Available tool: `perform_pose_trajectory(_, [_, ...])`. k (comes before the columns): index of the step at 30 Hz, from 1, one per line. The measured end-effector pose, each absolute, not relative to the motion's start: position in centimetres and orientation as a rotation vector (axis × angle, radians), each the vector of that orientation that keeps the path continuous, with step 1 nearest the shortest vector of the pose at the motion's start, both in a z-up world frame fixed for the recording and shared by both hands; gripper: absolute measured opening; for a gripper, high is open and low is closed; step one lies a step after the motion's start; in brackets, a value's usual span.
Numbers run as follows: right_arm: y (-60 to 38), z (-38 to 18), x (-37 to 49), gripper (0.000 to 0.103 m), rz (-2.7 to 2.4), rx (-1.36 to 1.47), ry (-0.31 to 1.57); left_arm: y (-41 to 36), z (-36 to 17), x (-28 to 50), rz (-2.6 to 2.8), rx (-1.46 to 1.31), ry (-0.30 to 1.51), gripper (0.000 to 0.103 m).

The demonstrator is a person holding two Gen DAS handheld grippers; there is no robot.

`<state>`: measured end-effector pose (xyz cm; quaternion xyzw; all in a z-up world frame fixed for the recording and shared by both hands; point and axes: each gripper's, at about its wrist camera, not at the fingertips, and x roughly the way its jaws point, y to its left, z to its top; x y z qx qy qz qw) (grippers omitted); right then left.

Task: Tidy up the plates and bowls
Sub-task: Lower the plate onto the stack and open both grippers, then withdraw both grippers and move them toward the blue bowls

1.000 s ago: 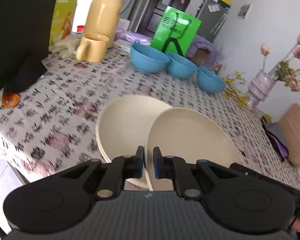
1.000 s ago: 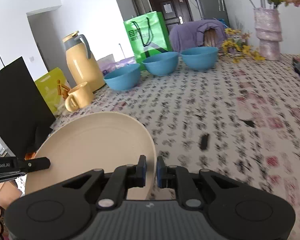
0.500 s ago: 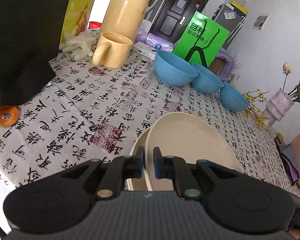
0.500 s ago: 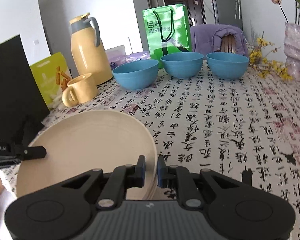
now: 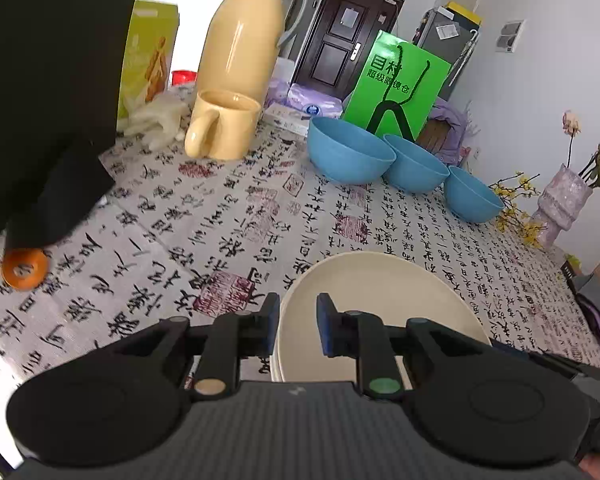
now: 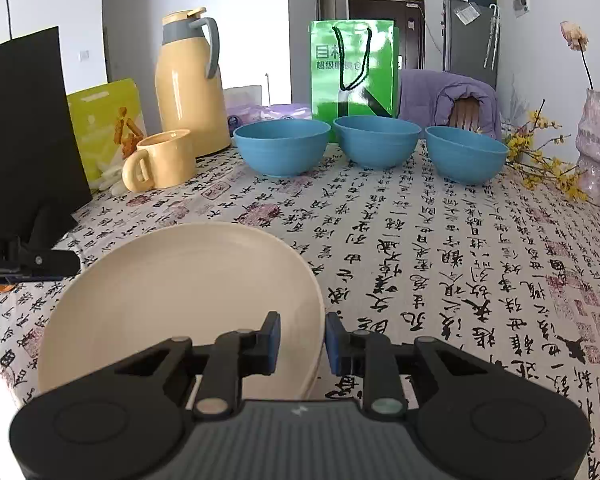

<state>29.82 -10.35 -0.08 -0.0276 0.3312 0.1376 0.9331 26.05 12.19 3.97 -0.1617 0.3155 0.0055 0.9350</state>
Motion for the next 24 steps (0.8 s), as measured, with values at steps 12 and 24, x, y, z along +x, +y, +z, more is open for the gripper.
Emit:
perform_pose_trajectory(12, [-14.3,4.1,26.5,0.057,0.307,-0.020,0.600,9.0,5.8,21.3,-0.009,-0.190,0.572,0.052])
perform_pose_trajectory(24, [-21.2,5.1,17.9,0.094,0.247,0.015,0.549,4.3,6.9,14.0,-0.037,-0.130,0.504,0.100])
